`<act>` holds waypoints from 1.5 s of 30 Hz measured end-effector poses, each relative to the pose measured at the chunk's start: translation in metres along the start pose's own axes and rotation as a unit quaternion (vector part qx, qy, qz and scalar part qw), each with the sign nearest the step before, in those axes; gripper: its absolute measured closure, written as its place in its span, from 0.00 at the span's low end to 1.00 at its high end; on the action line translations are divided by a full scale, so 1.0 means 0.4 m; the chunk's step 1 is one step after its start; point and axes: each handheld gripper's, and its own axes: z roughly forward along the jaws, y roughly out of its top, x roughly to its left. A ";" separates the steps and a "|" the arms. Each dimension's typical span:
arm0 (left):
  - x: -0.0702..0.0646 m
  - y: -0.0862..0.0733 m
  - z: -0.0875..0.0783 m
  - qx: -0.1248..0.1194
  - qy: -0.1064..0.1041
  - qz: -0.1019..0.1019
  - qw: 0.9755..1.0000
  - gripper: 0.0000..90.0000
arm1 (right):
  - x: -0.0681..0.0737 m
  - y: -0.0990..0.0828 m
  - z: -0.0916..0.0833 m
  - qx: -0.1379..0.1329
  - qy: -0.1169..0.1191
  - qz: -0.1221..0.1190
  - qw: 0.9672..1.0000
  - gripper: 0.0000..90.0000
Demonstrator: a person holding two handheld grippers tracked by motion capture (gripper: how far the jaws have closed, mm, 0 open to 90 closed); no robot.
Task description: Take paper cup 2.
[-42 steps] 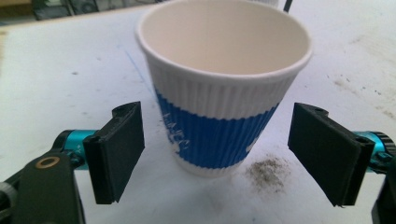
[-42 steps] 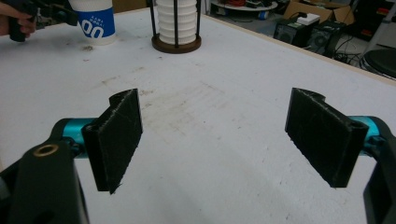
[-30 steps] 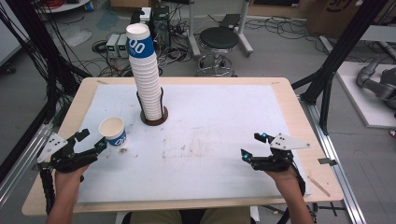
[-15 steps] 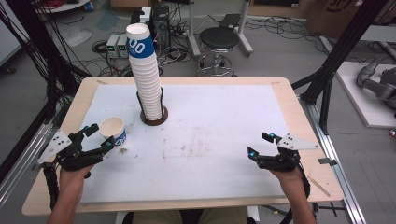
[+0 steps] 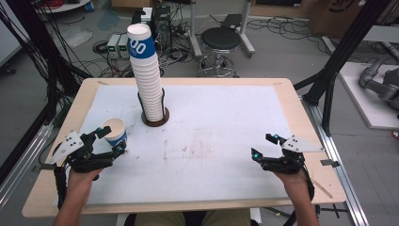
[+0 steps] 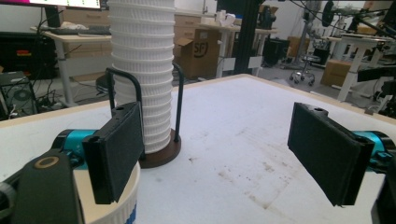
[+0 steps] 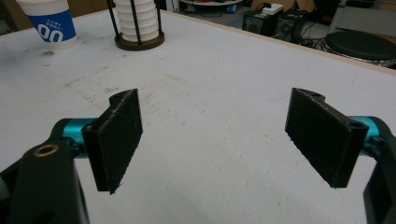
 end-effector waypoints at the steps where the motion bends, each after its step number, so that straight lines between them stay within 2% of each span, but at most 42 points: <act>1: -0.002 -0.001 0.002 0.001 -0.002 -0.001 1.000 0.20 | 0.000 -0.001 -0.002 0.001 0.000 0.003 1.000 0.21; 11: -0.012 -0.002 0.010 0.005 -0.010 -0.007 1.000 0.21 | -0.001 -0.001 0.000 0.003 -0.001 0.001 1.000 0.21; 15: -0.018 0.014 0.007 -0.001 -0.013 -0.009 1.000 0.21 | 0.000 0.002 0.005 0.007 0.004 -0.007 1.000 0.21; 21: -0.030 0.065 0.021 -0.015 -0.021 -0.006 1.000 0.21 | 0.001 0.007 0.003 0.001 0.008 -0.005 1.000 0.21; 27: -0.030 0.140 0.074 -0.016 -0.039 -0.014 0.999 0.19 | -0.007 0.007 0.015 0.003 0.016 -0.008 1.000 0.21; 32: -0.025 0.194 0.110 -0.020 -0.039 -0.003 0.999 0.19 | -0.007 0.005 0.015 0.007 0.018 -0.006 1.000 0.21; 36: -0.020 0.228 0.130 -0.023 -0.037 -0.001 0.999 0.18 | -0.007 0.003 0.011 0.008 0.017 -0.007 1.000 0.21; 40: -0.012 0.265 0.154 -0.014 -0.033 0.006 0.999 0.18 | -0.008 0.004 0.010 0.008 0.017 -0.005 1.000 0.21; 45: 0.013 0.316 0.182 -0.012 -0.029 -0.002 0.999 0.17 | -0.005 0.006 0.012 0.008 0.019 -0.008 1.000 0.21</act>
